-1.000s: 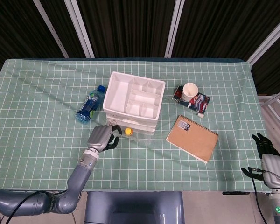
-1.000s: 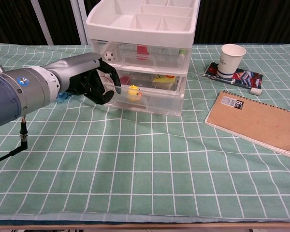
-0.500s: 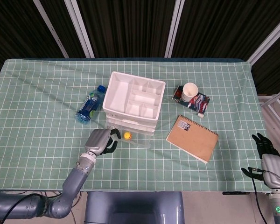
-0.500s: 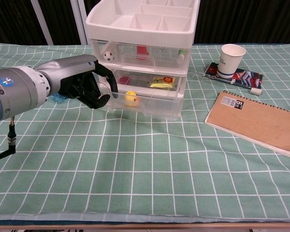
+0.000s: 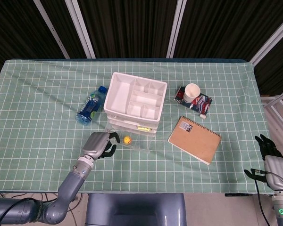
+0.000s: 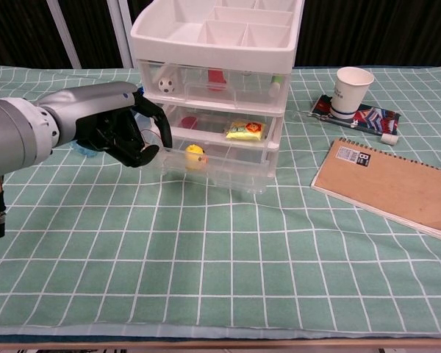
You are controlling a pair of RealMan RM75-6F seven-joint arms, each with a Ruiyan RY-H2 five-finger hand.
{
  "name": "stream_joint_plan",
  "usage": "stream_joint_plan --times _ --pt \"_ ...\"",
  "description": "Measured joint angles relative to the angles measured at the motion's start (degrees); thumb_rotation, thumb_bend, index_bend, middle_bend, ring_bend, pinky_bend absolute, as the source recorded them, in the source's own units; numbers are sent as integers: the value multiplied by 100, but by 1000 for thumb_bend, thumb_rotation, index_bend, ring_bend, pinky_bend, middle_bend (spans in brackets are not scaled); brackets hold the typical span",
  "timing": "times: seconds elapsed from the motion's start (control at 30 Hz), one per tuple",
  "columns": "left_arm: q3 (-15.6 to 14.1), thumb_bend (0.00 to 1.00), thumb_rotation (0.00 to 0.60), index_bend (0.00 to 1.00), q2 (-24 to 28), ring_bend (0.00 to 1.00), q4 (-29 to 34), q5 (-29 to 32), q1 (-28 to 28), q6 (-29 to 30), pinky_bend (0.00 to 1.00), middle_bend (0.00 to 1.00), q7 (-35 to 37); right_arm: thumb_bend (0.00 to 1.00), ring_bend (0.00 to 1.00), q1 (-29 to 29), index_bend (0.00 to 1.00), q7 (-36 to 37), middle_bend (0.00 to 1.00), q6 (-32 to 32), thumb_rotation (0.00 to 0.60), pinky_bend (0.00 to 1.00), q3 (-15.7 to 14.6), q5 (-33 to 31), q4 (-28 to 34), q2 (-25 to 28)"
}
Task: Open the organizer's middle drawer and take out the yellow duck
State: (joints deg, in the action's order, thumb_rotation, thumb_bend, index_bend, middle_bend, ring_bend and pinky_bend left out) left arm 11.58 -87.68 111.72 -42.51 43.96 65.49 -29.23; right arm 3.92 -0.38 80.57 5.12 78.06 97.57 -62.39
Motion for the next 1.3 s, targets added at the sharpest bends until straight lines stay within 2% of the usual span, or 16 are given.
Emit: stream_joint_plan --times 0.1,0.4,0.53,0.73,0.9,1.07,1.3 --pt "-51 490 600 456 88 1000 94 25 11 -23 1000 1000 -36 44 0 -1 0 6 0 -6 600 227 -1 -7 9 3" --pt "51 195 600 410 454 1000 214 -266 269 -227 1000 1000 -209 44 0 -1 0 21 0 -13 600 227 2 -18 12 6" --pt "145 152 600 408 697 1000 164 -350 560 -529 1000 1000 -453 45 0 2 0 26 0 -27 600 227 6 -37 23 4" --pt "183 131 600 408 1112 1000 -251 -739 1127 -1371 1000 1000 -792 44 0 8 0 24 0 -44 600 226 11 -59 26 4" --pt "76 128 600 415 1343 1000 -757 -1603 1526 -2153 1000 1000 -826 45 0 10 0 27 0 -48 600 226 14 -67 22 1" --pt "-128 128 600 427 1471 1000 -1222 -3002 1842 -2742 1000 1000 -527 45 0 9 0 45 0 -49 600 227 24 -87 24 3" --pt "-483 128 600 454 1497 1000 -1794 -4507 2119 -3008 1000 1000 400 45 0 8 0 55 0 -53 600 226 23 -88 34 3"
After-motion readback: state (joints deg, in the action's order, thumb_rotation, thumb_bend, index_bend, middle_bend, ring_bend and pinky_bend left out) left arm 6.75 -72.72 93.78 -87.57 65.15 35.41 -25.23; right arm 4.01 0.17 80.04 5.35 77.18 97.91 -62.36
